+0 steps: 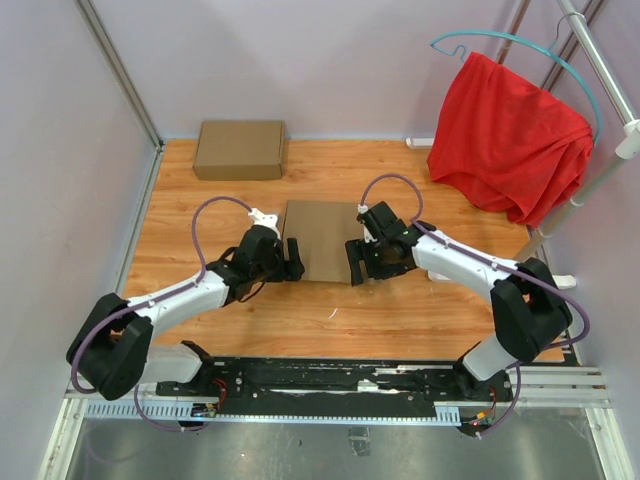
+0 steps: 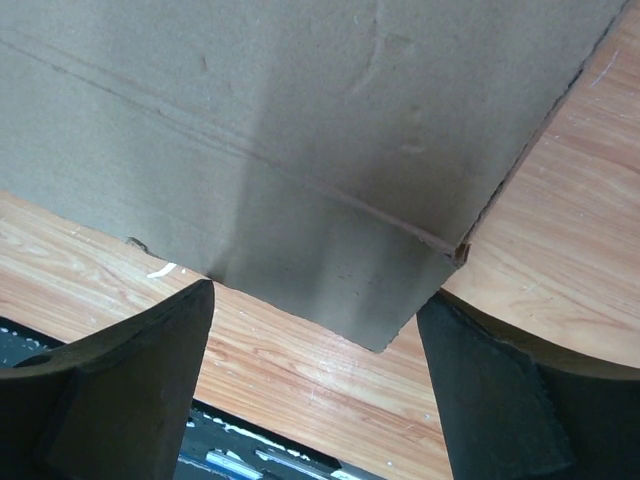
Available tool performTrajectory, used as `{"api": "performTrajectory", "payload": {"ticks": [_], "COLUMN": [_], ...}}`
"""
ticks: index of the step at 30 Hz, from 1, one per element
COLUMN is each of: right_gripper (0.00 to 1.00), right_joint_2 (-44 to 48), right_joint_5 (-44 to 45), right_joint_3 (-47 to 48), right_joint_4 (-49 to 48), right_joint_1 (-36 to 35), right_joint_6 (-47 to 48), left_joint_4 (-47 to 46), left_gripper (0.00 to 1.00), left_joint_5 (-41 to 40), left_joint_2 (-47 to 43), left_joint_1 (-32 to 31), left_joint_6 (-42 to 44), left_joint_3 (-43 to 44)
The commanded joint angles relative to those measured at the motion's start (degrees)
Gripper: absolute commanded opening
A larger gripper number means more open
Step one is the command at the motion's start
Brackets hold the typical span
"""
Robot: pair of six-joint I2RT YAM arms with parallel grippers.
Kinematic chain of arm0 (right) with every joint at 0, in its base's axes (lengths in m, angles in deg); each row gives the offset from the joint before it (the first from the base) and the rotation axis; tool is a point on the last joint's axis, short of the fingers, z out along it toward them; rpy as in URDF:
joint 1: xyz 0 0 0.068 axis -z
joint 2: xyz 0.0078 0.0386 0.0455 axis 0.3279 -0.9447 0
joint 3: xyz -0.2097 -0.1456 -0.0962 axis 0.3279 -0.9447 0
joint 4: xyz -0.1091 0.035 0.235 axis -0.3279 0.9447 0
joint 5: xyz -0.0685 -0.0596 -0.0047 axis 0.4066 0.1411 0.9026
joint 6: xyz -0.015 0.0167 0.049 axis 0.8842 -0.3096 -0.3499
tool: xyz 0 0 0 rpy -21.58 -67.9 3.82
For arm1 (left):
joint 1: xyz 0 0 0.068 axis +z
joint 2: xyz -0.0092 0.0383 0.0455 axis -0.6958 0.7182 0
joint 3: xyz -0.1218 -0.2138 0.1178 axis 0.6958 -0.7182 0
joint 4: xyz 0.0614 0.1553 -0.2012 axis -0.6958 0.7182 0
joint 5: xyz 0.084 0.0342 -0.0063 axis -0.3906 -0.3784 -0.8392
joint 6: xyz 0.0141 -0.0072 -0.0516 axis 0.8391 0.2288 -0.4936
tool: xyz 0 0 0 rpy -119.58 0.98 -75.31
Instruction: Fold the paper box
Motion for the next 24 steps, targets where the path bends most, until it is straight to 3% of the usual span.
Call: {"api": "performTrajectory", "payload": {"ticks": [1,24], "right_gripper": [0.82,0.81], "right_joint_2": [2.3,1.2], "right_joint_5": [-4.1,-5.8], "right_joint_3": [1.3,1.7], "right_joint_4": [-0.6,1.0], "right_joint_1": [1.3,1.3], "right_joint_6": [0.1,0.1], "left_joint_4": [0.1,7.0], "left_gripper": [0.79,0.77], "left_joint_5": [2.5,-0.6], "left_joint_2": [-2.4,-2.9], "left_joint_1": [-0.3,-0.3], "left_joint_6": [0.8,3.3], "left_joint_3": [2.2,2.2]}}
